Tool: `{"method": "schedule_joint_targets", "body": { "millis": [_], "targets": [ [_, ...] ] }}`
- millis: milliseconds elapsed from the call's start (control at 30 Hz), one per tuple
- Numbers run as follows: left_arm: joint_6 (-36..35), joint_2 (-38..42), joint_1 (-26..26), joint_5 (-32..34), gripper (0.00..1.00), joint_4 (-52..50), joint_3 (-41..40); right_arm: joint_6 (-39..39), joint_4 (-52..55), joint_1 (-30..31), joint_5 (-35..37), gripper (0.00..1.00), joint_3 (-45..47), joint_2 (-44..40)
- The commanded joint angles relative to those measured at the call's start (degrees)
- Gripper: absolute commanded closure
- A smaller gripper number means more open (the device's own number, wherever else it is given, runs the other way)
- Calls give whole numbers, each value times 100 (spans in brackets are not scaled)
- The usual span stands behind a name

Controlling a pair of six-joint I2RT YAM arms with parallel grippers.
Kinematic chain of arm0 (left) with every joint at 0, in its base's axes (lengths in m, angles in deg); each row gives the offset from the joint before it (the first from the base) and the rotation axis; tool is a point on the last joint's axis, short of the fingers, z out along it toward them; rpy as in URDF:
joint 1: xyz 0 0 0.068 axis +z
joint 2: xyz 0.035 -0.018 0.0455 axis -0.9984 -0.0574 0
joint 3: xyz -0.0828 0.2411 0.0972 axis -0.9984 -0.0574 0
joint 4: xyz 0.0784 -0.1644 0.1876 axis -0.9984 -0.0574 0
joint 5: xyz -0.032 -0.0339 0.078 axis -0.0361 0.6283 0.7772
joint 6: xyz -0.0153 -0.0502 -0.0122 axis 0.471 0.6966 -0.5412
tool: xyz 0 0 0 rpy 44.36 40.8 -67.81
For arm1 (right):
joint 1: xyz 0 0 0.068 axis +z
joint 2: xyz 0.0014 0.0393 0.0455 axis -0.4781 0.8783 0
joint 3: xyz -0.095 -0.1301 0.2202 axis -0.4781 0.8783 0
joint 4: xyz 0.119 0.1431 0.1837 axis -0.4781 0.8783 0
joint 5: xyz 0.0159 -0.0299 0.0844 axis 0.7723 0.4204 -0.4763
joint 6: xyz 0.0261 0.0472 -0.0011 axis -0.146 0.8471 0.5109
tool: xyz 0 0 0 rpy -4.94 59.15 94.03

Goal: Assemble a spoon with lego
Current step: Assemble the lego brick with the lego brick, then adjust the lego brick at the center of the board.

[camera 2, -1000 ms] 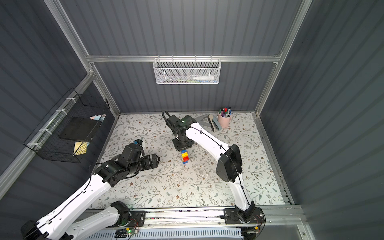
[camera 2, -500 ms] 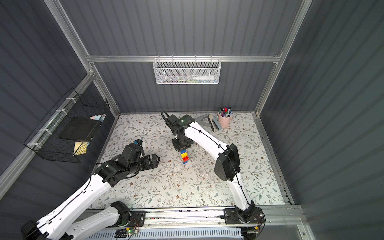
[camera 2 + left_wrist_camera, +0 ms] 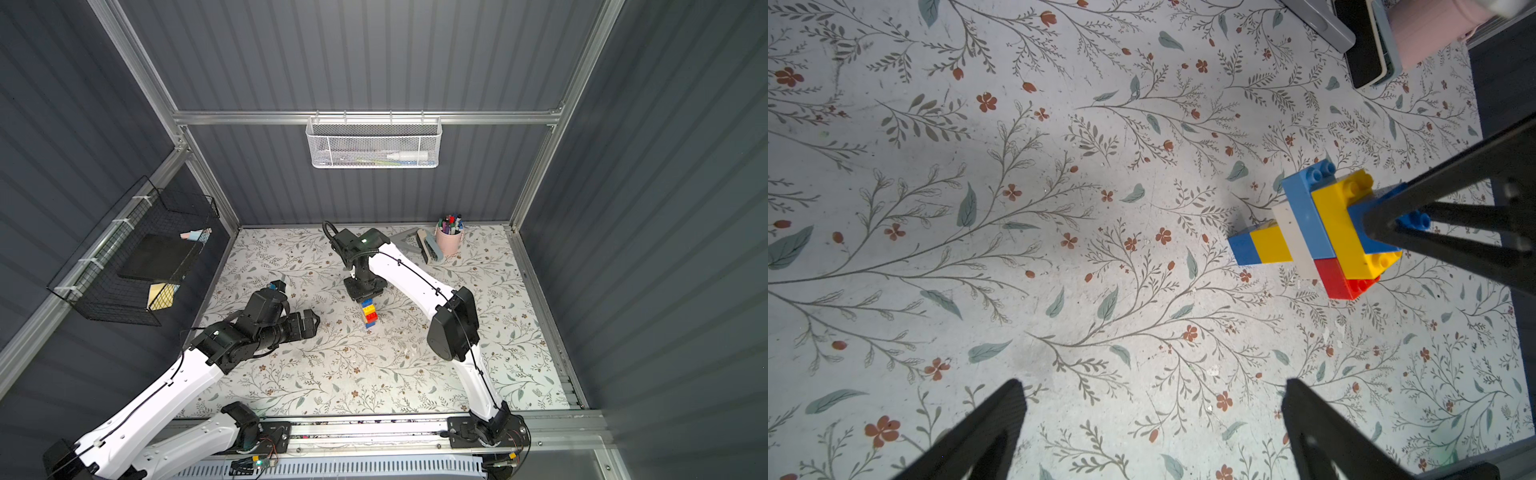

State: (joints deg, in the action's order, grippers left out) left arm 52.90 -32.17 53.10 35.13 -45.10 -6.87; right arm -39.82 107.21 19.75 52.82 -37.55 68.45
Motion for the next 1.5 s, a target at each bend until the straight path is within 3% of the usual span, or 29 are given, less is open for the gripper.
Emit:
{"method": "schedule_joint_targets", "body": {
  "millis": [0,133,500,800,1033,1200,1467],
  "targets": [
    [-124,71,-14,-58,1,16,-94,22,283,29,-218,53,154,238],
    [-124,96,-15,-58,1,17,-113,104,214,33,-237,44,114,130],
    [-123,184,-14,-32,1,-59,-103,206,33,-13,-384,41,452,72],
    [-122,192,-14,-15,1,-121,-36,338,-132,-90,-311,53,618,-54],
    [-152,153,-14,-23,1,-120,30,438,-619,-261,-414,67,1233,-694],
    [-164,115,-14,-36,1,-119,80,540,-1078,-568,-1092,73,1892,-1284],
    [-191,9,-14,-28,1,-70,164,1169,-3339,-1308,-3842,72,4029,-2334]
  ]
}}
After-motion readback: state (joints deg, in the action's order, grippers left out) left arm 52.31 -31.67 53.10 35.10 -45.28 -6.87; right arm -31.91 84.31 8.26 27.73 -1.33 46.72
